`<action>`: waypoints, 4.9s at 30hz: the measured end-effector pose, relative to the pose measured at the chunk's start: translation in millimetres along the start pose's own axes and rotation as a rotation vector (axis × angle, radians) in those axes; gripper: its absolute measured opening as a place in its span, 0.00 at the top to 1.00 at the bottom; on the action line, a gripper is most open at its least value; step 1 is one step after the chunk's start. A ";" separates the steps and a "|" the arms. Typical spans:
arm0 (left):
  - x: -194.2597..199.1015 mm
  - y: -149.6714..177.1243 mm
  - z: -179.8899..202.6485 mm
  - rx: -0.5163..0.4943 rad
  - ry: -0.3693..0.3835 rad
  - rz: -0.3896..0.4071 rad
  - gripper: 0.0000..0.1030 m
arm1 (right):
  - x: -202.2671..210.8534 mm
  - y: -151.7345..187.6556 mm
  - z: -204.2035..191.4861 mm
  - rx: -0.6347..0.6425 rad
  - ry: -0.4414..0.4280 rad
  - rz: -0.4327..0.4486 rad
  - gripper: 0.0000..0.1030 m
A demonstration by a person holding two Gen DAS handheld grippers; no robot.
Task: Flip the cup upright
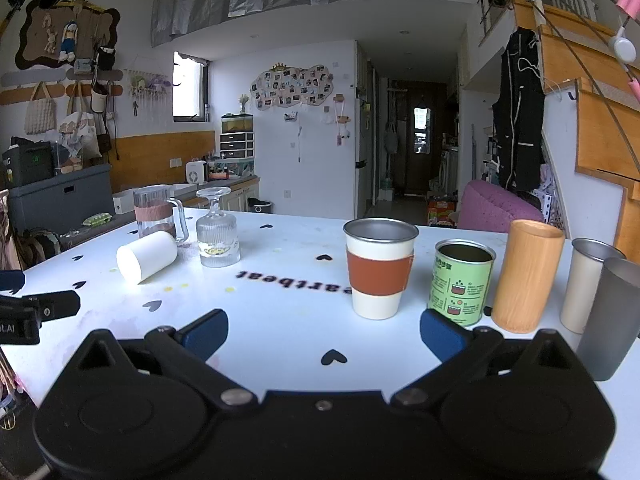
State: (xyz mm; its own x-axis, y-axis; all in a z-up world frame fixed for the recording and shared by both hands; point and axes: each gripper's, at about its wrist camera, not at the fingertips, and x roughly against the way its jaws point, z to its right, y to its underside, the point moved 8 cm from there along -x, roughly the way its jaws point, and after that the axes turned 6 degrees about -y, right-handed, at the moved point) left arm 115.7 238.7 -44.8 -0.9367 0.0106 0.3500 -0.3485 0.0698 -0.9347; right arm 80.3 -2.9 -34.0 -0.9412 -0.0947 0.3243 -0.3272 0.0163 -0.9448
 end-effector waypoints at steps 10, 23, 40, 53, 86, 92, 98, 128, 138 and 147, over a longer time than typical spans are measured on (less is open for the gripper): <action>0.0 0.1 0.9 0.000 0.001 0.000 0.00 | 1.0 1.3 0.0 0.003 0.000 -0.003 0.00; 0.6 -0.2 1.1 0.000 0.001 0.000 0.00 | 0.6 1.0 -0.3 0.003 0.000 -0.003 0.00; -2.3 -1.6 5.4 -0.005 0.011 0.002 0.00 | 0.8 1.1 0.0 0.004 0.000 -0.002 0.00; -43.9 -26.9 -19.9 0.001 -0.029 0.033 0.00 | 13.0 -1.1 -1.9 -0.002 -0.014 0.015 0.00; -227.6 -30.7 -58.3 -0.005 -0.021 -0.178 0.39 | 18.7 9.9 0.3 -0.024 -0.037 0.005 0.00; -213.3 -25.5 -50.0 -0.018 -0.001 -0.166 0.39 | 19.8 8.6 -0.7 -0.015 -0.042 0.006 0.00; -169.2 -12.5 -16.2 -0.110 0.094 -0.148 0.39 | 21.4 7.0 2.5 -0.023 -0.035 0.014 0.00; 6.1 51.3 129.5 -0.332 0.623 -0.037 0.39 | -39.1 11.4 27.0 -0.148 -0.068 -0.175 0.00; 4.9 64.9 104.8 -0.287 0.577 -0.093 0.28 | -76.3 35.4 24.1 -0.138 -0.087 -0.307 0.00; -22.0 54.9 83.3 -0.150 0.495 -0.138 0.29 | -44.7 52.9 52.8 -0.234 -0.048 -0.304 0.00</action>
State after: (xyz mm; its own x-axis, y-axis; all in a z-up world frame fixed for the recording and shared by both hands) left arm 114.3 159.3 -109.0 -0.7421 0.4576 0.4897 -0.4243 0.2449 -0.8718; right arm 109.6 -50.4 -100.9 -0.7953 -0.1769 0.5799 -0.6060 0.2063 -0.7682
